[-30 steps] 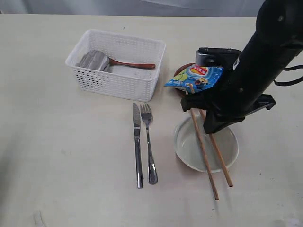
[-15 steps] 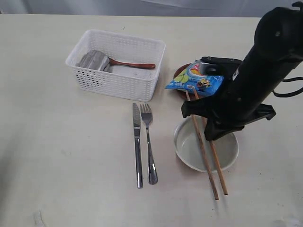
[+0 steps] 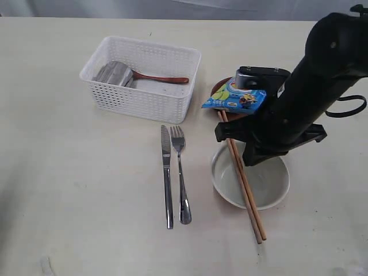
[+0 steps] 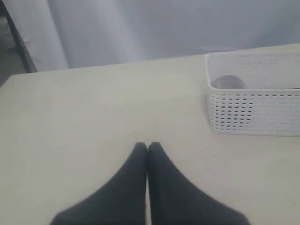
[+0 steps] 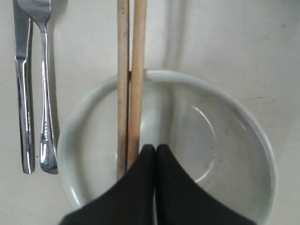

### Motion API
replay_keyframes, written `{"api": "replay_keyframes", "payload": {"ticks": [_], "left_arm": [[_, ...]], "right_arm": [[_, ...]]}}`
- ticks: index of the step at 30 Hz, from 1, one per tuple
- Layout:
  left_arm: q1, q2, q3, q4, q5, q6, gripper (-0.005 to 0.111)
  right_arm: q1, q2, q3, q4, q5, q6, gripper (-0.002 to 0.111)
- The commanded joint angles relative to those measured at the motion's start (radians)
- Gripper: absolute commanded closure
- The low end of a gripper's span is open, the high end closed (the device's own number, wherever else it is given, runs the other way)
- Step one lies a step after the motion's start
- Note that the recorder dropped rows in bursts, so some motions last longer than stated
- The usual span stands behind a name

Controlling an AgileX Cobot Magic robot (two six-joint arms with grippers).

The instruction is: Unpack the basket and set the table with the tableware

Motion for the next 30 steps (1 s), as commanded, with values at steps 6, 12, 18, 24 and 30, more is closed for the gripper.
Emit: {"api": "replay_keyframes", "payload": {"ticks": [6, 12, 18, 24, 30], "left_arm": [[-0.008, -0.003, 0.002, 0.005, -0.007, 0.0, 0.107], [-0.008, -0.003, 0.002, 0.005, -0.007, 0.0, 0.107], [-0.008, -0.003, 0.002, 0.005, -0.007, 0.0, 0.107], [-0.008, -0.003, 0.002, 0.005, -0.007, 0.0, 0.107], [-0.008, -0.003, 0.002, 0.005, -0.007, 0.0, 0.107]], "right_arm": [[-0.005, -0.006, -0.172, -0.128, 0.137, 0.003, 0.109], [0.023, -0.02, -0.315, -0.128, 0.202, 0.003, 0.108], [0.046, -0.131, -0.343, -0.126, 0.136, 0.039, 0.108], [0.046, -0.268, -0.343, -0.12, 0.205, 0.041, 0.088], [0.046, -0.419, -0.343, -0.12, 0.293, 0.059, 0.049]]}}
